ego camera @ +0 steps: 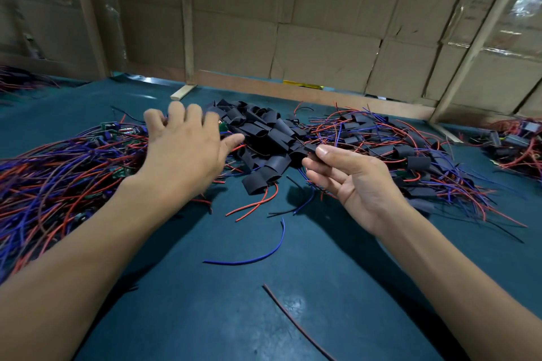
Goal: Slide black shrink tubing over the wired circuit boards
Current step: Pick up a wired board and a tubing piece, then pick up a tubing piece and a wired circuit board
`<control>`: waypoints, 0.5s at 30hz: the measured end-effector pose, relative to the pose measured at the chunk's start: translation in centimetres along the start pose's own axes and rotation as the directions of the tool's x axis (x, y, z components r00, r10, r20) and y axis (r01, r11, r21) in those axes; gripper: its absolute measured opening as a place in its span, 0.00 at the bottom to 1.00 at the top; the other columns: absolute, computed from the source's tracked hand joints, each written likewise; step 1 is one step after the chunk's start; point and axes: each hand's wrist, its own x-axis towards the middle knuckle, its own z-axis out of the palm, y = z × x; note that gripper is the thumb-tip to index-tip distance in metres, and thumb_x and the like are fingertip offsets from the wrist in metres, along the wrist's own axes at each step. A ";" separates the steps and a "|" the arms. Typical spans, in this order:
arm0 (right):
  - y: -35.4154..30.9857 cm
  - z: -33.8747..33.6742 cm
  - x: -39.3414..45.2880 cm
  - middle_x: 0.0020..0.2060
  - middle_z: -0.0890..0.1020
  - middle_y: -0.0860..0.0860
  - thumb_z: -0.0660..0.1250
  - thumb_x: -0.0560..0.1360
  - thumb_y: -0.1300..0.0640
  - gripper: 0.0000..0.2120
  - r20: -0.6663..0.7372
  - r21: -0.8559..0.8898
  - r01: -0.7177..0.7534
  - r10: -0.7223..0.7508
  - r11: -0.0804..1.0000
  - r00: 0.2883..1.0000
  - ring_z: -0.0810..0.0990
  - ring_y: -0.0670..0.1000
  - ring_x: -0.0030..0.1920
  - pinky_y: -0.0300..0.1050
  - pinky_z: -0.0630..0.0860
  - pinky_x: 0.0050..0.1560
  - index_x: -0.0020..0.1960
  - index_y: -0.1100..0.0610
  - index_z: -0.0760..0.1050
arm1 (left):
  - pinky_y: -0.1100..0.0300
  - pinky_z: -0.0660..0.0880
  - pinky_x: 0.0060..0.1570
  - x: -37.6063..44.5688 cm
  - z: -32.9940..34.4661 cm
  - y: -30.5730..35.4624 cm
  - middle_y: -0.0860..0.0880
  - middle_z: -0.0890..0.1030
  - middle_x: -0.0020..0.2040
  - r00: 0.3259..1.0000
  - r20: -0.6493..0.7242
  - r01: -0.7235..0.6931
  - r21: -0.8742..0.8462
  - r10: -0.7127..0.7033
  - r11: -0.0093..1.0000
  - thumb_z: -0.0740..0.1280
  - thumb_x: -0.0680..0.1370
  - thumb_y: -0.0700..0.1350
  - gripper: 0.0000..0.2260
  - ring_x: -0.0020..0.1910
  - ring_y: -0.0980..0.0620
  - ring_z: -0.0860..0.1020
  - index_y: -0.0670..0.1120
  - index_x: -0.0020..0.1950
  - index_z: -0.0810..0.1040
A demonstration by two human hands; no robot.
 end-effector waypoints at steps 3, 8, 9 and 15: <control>0.1 0.1 -0.1 0.46 0.86 0.62 0.77 0.64 0.62 0.19 0.018 -0.016 -0.005 0.005 1.000 1.000 0.87 0.60 0.49 0.43 0.83 0.41 0.53 0.67 0.81 | 0.43 0.57 0.54 -0.5 0.5 0.3 0.43 0.74 0.52 0.996 0.009 -0.086 0.024 0.086 0.996 0.61 0.82 0.56 0.16 0.55 0.41 0.68 0.45 0.53 0.79; -0.1 0.1 -0.3 0.46 0.86 0.62 0.77 0.66 0.62 0.19 0.014 -0.019 -0.006 0.006 1.000 1.000 0.88 0.59 0.46 0.44 0.83 0.41 0.55 0.67 0.81 | 0.44 0.55 0.61 -0.2 0.2 0.2 0.44 0.79 0.51 0.998 -0.057 0.018 -0.061 -0.022 0.998 0.60 0.82 0.50 0.10 0.55 0.41 0.73 0.47 0.54 0.79; -0.1 0.1 -0.3 0.46 0.86 0.62 0.76 0.67 0.63 0.17 0.010 -0.017 -0.006 0.006 1.000 1.000 0.88 0.58 0.46 0.44 0.83 0.41 0.55 0.67 0.81 | 0.44 0.55 0.61 -0.2 0.1 0.1 0.44 0.80 0.50 0.995 -0.086 0.043 -0.100 -0.052 0.994 0.60 0.82 0.48 0.09 0.54 0.41 0.74 0.47 0.55 0.78; -0.3 0.3 -0.3 0.45 0.86 0.62 0.77 0.68 0.62 0.17 0.004 -0.007 0.008 -0.008 1.000 1.000 0.87 0.58 0.45 0.45 0.83 0.41 0.55 0.66 0.81 | 0.45 0.59 0.61 0.1 -1.3 -0.4 0.47 0.81 0.51 0.914 -0.399 -0.049 -0.289 -0.074 0.956 0.60 0.84 0.44 0.09 0.53 0.43 0.76 0.46 0.61 0.76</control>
